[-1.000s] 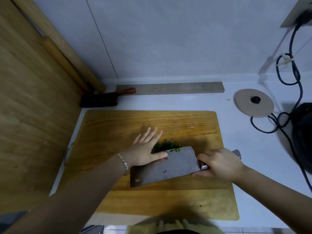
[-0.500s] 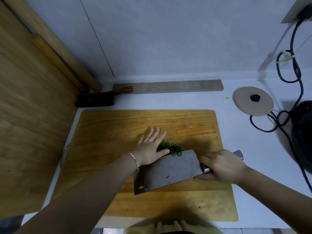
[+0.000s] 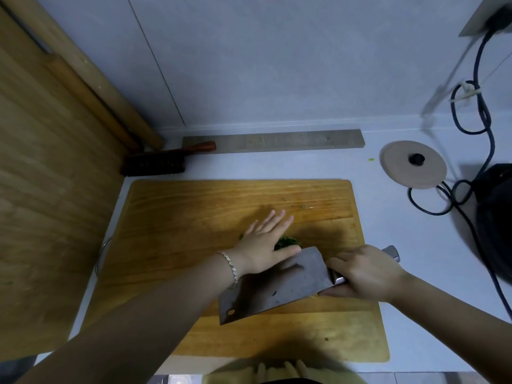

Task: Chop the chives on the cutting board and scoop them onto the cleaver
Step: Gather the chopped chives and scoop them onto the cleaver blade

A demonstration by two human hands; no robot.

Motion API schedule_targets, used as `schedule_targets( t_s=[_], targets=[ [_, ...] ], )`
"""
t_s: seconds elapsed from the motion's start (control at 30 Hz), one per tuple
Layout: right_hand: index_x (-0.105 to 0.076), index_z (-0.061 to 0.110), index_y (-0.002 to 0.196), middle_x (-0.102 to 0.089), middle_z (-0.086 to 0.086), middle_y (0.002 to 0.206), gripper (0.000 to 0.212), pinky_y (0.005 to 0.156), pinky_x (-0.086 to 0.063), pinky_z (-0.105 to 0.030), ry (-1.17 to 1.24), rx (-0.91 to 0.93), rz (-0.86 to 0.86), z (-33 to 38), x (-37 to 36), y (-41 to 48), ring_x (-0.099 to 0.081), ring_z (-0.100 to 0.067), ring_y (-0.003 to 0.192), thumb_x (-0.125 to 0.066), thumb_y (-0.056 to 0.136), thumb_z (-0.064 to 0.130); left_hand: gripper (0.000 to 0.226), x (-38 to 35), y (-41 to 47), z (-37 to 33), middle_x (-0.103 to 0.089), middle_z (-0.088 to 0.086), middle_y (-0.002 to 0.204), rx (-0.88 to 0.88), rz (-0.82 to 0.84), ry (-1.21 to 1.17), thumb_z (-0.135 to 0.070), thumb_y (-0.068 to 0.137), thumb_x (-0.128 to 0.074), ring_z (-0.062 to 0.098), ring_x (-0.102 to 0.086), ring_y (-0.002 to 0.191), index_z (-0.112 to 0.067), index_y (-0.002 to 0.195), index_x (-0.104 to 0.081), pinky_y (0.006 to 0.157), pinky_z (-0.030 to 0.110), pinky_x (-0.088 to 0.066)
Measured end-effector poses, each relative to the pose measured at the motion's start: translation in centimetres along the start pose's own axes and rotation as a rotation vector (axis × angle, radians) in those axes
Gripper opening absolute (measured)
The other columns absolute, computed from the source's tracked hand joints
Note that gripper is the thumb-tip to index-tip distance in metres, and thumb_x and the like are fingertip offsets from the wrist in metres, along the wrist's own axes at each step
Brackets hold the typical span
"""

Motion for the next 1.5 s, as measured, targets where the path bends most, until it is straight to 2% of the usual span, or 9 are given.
schedule_targets(
  t_s=[0.2, 0.37, 0.47, 0.53, 0.6, 0.73, 0.9, 1.07, 1.5],
  targets=[
    [-0.059, 0.020, 0.054, -0.054, 0.006, 0.044, 0.068, 0.033, -0.034, -0.019, -0.013, 0.021, 0.015, 0.4, 0.3, -0.2, -0.053, -0.014, 0.035, -0.021, 0.088, 0.066, 0.060, 1.1, 0.2, 2.8, -0.015, 0.006, 0.156, 0.213, -0.085, 0.019, -0.042, 0.096, -0.042, 0.021, -0.013, 0.143, -0.017, 0.145, -0.020, 0.115, 0.044, -0.016],
    [-0.058, 0.022, 0.051, -0.053, 0.007, 0.039, 0.071, 0.041, -0.018, -0.016, -0.080, -0.089, 0.034, -1.4, 1.8, -1.8, -0.050, -0.011, 0.030, -0.017, 0.087, 0.067, 0.012, 4.7, -0.8, 2.5, -0.072, 0.001, 0.103, 0.222, -0.283, 0.060, -0.028, 0.086, -0.065, 0.021, -0.064, 0.098, -0.020, 0.093, -0.071, 0.080, 0.030, -0.051],
    [-0.055, 0.023, 0.051, -0.053, 0.005, 0.036, 0.073, 0.039, -0.020, -0.016, -0.125, -0.185, 0.057, -2.9, 2.4, -3.0, -0.051, -0.012, 0.028, -0.013, 0.085, 0.071, 0.026, 5.5, -0.8, 1.8, -0.069, 0.003, 0.079, 0.232, -0.255, 0.143, -0.041, 0.087, -0.061, 0.024, -0.066, 0.084, -0.020, 0.073, -0.067, 0.065, 0.028, -0.047],
    [-0.054, 0.024, 0.050, -0.053, 0.004, 0.036, 0.072, 0.036, -0.022, -0.018, -0.153, -0.248, 0.102, -4.0, 2.9, -3.9, -0.051, -0.012, 0.028, -0.013, 0.084, 0.072, 0.008, 4.9, -0.6, 1.8, -0.071, 0.004, 0.097, 0.216, -0.193, 0.120, -0.022, 0.090, -0.061, 0.024, -0.064, 0.096, -0.021, 0.091, -0.069, 0.074, 0.031, -0.051],
    [-0.048, 0.025, 0.047, -0.052, 0.004, 0.035, 0.064, 0.034, -0.015, -0.017, -0.186, -0.323, 0.147, -5.1, 3.7, -4.8, -0.050, -0.013, 0.028, -0.023, 0.083, 0.071, 0.039, 3.9, -0.6, 1.8, -0.063, 0.006, 0.122, 0.211, -0.142, 0.097, -0.002, 0.088, -0.057, 0.024, -0.060, 0.109, -0.022, 0.121, -0.058, 0.088, 0.035, -0.052],
    [-0.029, 0.029, 0.054, -0.043, 0.007, 0.042, 0.048, 0.041, -0.025, -0.017, -0.131, -0.604, 0.324, -6.6, 5.2, -6.6, -0.048, -0.017, 0.044, -0.058, 0.076, 0.061, 0.020, 4.9, -1.3, 1.6, -0.071, 0.005, 0.105, 0.263, -0.297, 0.146, -0.024, 0.090, -0.059, 0.023, -0.064, 0.098, -0.020, 0.109, -0.065, 0.080, 0.031, -0.052],
    [-0.043, 0.007, 0.056, -0.046, 0.000, 0.049, 0.043, 0.041, -0.033, -0.021, 0.527, -1.197, 0.073, -6.6, 3.4, -8.5, -0.039, -0.014, 0.042, -0.071, 0.079, 0.030, 0.050, 3.2, -1.2, 1.4, -0.035, 0.004, 0.146, 0.227, -0.142, 0.118, 0.007, 0.080, -0.059, 0.028, -0.049, 0.121, -0.023, 0.120, -0.056, 0.089, 0.033, -0.052],
    [-0.054, 0.010, 0.056, -0.054, -0.009, 0.062, 0.032, 0.042, -0.047, -0.024, 1.297, -1.490, -0.267, -5.0, -0.7, -6.6, -0.051, -0.023, 0.056, -0.072, 0.080, 0.023, 0.016, 4.8, -1.6, 0.8, -0.068, 0.003, 0.113, 0.235, -0.253, 0.103, -0.022, 0.092, -0.055, 0.022, -0.063, 0.100, -0.020, 0.104, -0.066, 0.083, 0.034, -0.054],
    [-0.058, 0.017, 0.080, -0.058, 0.003, 0.068, 0.023, 0.055, -0.041, -0.026, 0.688, -1.550, 0.038, -4.7, -5.5, -7.7, -0.055, -0.018, 0.068, -0.074, 0.076, 0.032, 0.020, 4.4, -2.7, 2.5, -0.073, 0.005, 0.100, 0.258, -0.199, 0.099, -0.019, 0.093, -0.049, 0.023, -0.067, 0.088, -0.018, 0.098, -0.068, 0.074, 0.035, -0.057]
  ],
)
Point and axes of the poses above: each hand's wrist, its own y-axis towards the middle knuckle, its own x-axis out of the back of the hand, z = x × y, the point moved 7 cm from there along y, towards the middle knuckle
